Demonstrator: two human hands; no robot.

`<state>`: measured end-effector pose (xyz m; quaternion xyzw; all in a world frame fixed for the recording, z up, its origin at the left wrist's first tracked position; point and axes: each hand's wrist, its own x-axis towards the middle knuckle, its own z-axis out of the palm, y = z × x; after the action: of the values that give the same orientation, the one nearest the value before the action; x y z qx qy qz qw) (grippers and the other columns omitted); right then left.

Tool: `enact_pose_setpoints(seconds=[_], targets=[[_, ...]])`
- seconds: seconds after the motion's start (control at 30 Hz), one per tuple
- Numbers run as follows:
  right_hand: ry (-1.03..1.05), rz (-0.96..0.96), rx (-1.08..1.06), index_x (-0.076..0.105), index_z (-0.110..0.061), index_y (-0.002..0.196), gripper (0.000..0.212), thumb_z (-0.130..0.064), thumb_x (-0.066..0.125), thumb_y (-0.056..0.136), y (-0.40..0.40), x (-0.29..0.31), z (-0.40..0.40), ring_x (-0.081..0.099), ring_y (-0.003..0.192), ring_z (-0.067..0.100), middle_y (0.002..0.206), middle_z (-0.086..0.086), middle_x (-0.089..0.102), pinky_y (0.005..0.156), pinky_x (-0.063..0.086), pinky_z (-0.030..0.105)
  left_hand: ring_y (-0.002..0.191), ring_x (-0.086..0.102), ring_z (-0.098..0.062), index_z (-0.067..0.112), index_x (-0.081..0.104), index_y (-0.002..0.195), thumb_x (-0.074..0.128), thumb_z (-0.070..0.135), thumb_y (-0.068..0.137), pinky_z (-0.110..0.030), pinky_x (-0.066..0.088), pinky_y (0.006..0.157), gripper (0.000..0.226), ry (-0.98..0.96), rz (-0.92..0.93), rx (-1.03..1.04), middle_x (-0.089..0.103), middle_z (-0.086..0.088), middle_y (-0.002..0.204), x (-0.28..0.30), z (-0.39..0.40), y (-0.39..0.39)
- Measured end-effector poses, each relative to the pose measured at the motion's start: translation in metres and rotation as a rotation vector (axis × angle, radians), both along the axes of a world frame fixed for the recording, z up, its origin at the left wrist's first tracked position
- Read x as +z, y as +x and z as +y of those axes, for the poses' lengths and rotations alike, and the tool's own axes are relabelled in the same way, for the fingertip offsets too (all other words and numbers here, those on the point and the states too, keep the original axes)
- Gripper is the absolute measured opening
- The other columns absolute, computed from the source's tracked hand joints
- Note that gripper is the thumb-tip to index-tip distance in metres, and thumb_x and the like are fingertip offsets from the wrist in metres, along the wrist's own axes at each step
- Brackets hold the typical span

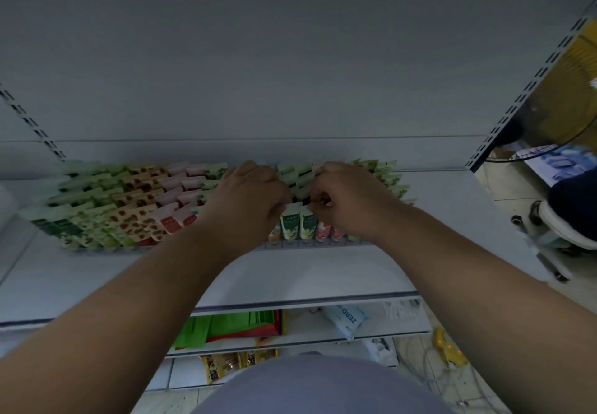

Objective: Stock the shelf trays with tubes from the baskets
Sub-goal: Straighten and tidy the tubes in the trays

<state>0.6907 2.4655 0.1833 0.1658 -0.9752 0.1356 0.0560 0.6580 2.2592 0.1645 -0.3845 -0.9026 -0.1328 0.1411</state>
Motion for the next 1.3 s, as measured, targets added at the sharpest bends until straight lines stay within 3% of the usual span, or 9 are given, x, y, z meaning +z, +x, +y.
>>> enact_pose_setpoints(seconds=[0.33,0.57,0.7,0.8,1.17,1.3], targets=[[-0.051,0.044,0.025,0.065,-0.017,0.094,0.018,-0.031,0.068,0.083,0.004,0.003,-0.005,0.049,0.077,0.013,0.088,-0.005,0.047,0.062,0.036,0.027,0.087,0.057,-0.030,0.020,0.069,0.100,0.067,0.028,0.075,-0.042,0.049,0.078,0.026,0.072,0.015,0.079,0.064,-0.003,0.093,0.004,-0.016,0.006],[-0.041,0.037,0.061,0.068,-0.018,0.098,0.018,-0.024,0.067,0.081,-0.004,0.006,-0.017,0.055,0.080,0.019,0.090,0.000,0.052,0.063,0.038,0.028,0.087,0.052,-0.026,0.026,0.071,0.093,0.057,0.035,0.077,-0.035,0.044,0.074,0.024,0.020,0.016,0.111,0.062,0.002,0.092,0.007,-0.030,0.002],[-0.021,-0.022,0.062,0.069,-0.020,0.101,0.022,-0.028,0.067,0.081,-0.005,0.005,-0.025,0.057,0.086,0.020,0.095,0.001,0.055,0.072,0.049,0.036,0.085,0.050,-0.025,0.028,0.071,0.092,0.055,0.037,0.077,-0.036,0.045,0.073,0.024,0.016,-0.003,0.071,0.061,0.003,0.090,0.003,-0.030,-0.002],[-0.037,-0.032,0.031,0.069,-0.021,0.100,0.022,-0.029,0.069,0.080,-0.006,0.004,-0.027,0.057,0.084,0.020,0.093,0.002,0.055,0.071,0.050,0.037,0.084,0.052,-0.027,0.028,0.071,0.090,0.053,0.036,0.077,-0.041,0.047,0.072,0.024,0.014,-0.018,0.020,0.061,0.003,0.088,0.003,-0.029,-0.006],[-0.055,0.001,-0.077,0.065,-0.018,0.083,0.019,-0.035,0.072,0.079,-0.005,-0.001,-0.035,0.056,0.078,0.021,0.085,0.002,0.054,0.067,0.047,0.036,0.091,0.052,-0.026,0.026,0.067,0.102,0.062,0.034,0.079,-0.038,0.045,0.078,0.025,-0.070,-0.041,-0.059,0.063,0.002,0.094,0.009,-0.034,-0.020],[-0.107,0.027,-0.089,0.063,-0.016,0.081,0.018,-0.030,0.073,0.079,-0.003,0.002,-0.030,0.053,0.073,0.018,0.082,0.001,0.052,0.061,0.042,0.030,0.085,0.053,-0.027,0.021,0.067,0.098,0.048,0.041,0.079,-0.036,0.044,0.075,0.034,-0.032,-0.036,-0.070,0.062,-0.001,0.088,0.015,-0.030,-0.020]])
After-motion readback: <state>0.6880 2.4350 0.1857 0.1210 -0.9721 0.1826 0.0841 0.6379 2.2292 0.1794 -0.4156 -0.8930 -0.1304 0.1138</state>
